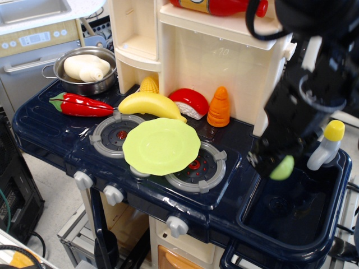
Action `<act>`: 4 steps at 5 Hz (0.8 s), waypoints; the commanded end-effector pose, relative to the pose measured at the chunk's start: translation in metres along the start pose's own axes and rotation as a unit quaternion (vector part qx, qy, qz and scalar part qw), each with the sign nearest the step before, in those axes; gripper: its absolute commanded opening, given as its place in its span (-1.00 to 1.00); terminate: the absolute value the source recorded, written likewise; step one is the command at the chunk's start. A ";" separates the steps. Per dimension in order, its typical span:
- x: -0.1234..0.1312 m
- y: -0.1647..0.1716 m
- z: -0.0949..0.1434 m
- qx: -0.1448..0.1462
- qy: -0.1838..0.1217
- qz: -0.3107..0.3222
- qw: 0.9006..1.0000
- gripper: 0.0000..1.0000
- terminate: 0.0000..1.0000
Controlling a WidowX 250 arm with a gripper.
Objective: Put pear on plate
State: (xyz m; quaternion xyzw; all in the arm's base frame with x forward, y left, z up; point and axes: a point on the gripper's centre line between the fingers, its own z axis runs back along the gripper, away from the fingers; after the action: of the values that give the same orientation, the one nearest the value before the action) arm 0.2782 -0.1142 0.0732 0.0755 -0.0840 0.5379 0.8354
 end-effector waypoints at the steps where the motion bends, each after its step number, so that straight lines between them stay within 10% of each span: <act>1: 0.085 0.016 0.006 -0.022 -0.035 -0.048 0.998 -1.00 -1.00; 4: 0.122 0.035 -0.042 -0.038 -0.026 -0.079 0.996 -1.00 -1.00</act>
State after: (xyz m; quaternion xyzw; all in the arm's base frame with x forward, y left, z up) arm 0.2769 0.0179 0.0469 0.0680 -0.0958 0.4672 0.8763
